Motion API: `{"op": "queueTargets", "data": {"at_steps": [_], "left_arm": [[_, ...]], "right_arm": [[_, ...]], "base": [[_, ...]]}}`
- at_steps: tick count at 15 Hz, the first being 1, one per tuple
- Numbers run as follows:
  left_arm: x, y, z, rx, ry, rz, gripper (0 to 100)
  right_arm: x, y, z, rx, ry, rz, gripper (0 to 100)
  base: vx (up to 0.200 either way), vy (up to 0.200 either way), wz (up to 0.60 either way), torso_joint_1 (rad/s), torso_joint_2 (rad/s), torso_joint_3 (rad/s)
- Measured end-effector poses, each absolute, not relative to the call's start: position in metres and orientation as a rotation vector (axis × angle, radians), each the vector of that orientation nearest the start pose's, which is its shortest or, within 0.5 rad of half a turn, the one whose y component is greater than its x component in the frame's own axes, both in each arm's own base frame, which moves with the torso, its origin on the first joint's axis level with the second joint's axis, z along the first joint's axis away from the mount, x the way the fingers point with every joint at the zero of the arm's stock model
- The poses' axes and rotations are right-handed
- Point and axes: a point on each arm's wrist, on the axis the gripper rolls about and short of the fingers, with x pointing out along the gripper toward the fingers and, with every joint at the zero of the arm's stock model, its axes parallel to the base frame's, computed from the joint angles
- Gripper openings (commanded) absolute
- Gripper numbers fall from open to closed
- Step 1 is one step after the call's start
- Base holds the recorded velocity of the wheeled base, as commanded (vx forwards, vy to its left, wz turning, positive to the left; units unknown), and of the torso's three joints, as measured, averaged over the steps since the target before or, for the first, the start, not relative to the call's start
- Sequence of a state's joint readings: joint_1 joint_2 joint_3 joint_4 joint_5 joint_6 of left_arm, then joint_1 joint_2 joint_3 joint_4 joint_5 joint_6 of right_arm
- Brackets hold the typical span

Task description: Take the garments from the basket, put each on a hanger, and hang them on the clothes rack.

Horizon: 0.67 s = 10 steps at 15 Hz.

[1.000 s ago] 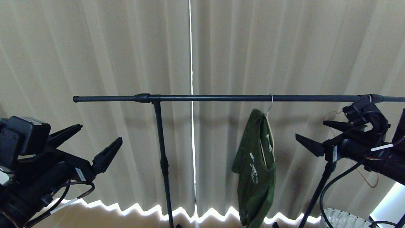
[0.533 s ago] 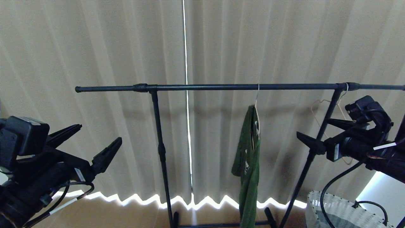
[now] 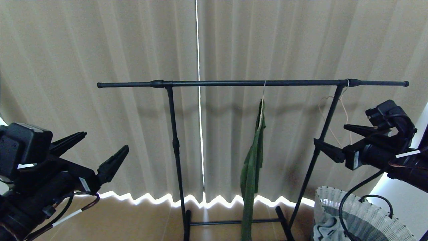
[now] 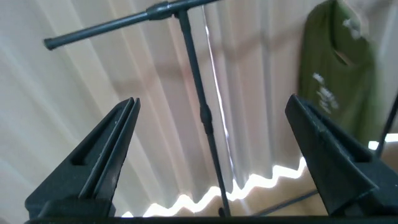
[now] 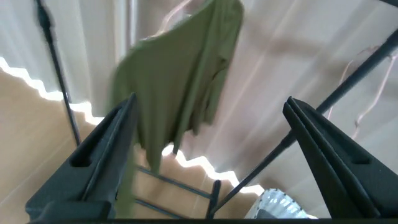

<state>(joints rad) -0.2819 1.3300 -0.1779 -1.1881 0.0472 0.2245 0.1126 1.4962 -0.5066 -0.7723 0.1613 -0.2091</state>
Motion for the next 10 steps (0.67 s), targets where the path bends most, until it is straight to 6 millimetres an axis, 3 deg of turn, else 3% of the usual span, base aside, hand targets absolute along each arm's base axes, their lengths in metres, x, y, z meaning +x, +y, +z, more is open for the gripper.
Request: {"op": "queueTargets", "data": {"at_steps": [10], "left_arm": [[0.159,-0.041,0.151,0.228,0.003,-0.217,100]], "right_arm": [[0.187,0.023,0.167,-0.151,0.195,0.242,100]], "base": [[0.0,0.0,0.0,0.0,0.0,0.0]]}}
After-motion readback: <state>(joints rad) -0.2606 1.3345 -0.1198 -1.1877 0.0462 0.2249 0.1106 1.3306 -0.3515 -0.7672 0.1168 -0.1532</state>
